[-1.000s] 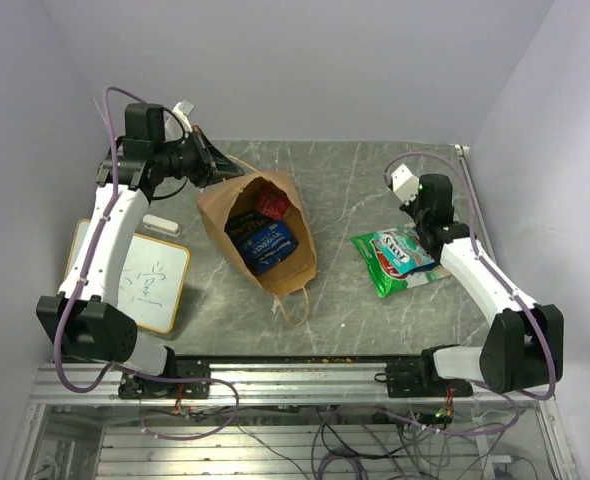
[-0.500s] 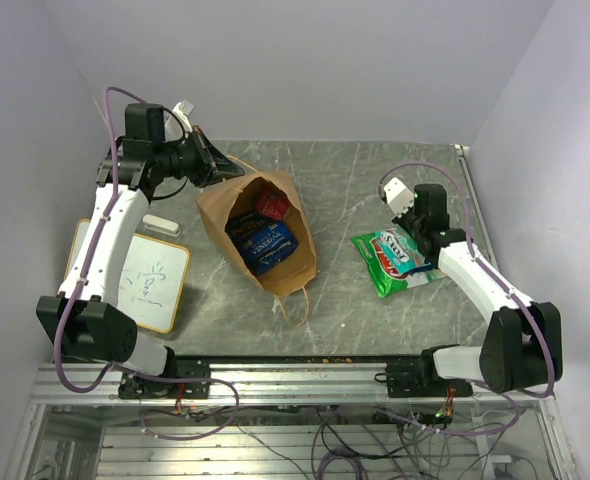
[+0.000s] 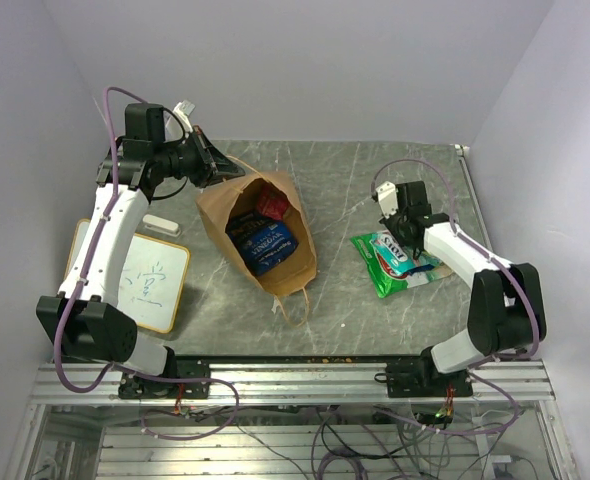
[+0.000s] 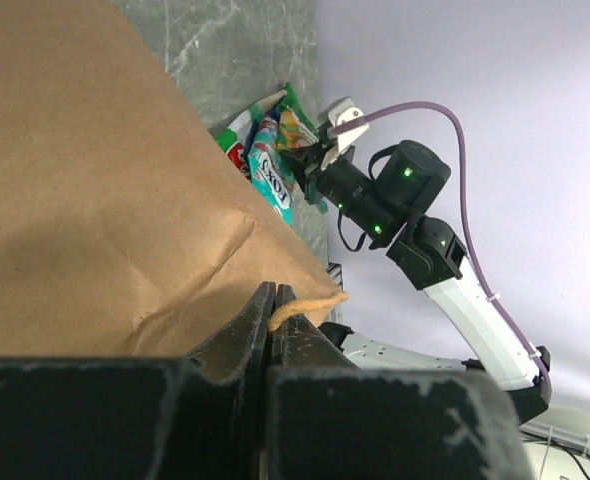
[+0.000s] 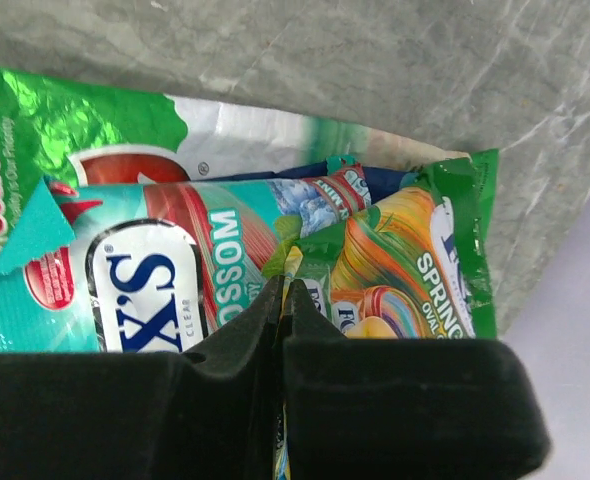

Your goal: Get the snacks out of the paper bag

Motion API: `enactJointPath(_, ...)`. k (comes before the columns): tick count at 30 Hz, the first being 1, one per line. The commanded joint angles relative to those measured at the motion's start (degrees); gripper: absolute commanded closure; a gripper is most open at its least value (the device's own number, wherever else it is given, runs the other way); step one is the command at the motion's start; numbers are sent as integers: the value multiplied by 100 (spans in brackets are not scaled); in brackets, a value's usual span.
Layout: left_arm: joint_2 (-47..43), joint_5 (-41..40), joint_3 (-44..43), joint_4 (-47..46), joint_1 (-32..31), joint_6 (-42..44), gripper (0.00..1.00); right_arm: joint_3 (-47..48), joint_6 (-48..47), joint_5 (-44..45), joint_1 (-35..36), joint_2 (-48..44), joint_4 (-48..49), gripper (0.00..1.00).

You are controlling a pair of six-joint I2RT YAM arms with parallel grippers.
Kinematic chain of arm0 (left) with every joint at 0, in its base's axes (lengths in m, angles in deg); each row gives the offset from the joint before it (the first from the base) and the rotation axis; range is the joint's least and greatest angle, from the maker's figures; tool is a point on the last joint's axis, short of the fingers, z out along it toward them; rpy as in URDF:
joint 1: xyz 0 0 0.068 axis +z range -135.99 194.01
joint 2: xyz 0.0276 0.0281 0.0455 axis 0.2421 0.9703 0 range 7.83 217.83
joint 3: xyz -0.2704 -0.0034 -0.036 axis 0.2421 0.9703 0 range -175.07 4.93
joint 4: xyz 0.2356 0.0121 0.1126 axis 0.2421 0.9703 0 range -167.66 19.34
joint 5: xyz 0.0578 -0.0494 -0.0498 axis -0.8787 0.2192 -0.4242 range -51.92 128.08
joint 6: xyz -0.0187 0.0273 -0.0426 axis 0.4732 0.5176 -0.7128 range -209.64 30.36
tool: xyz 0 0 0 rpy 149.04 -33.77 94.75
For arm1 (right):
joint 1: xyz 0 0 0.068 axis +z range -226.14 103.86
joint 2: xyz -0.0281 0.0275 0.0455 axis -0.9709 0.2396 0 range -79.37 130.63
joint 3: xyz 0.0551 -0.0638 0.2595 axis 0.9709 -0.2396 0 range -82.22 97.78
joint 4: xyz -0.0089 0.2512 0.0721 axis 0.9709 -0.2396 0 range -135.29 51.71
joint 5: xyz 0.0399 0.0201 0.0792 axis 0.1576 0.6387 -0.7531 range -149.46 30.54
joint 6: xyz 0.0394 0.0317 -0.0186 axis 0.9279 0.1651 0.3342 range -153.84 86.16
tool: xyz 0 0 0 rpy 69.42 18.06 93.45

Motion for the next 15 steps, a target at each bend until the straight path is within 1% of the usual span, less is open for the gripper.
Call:
enactJointPath(1,-96,81,15,-85,64,82,93,340,917,-289,69,233,-313,100)
enactJointPath(5,-119,76,49,-82,64,81,93,360,1362,-407,69,250,-273,96)
enactJointPath(8,-128,82,65,-96,65,75,93,275,1756,-315,67,223,-165,89)
enactJointPath(15,-138,97,91,-83,63,88,93,161,2424,-228,60,168,-150,89)
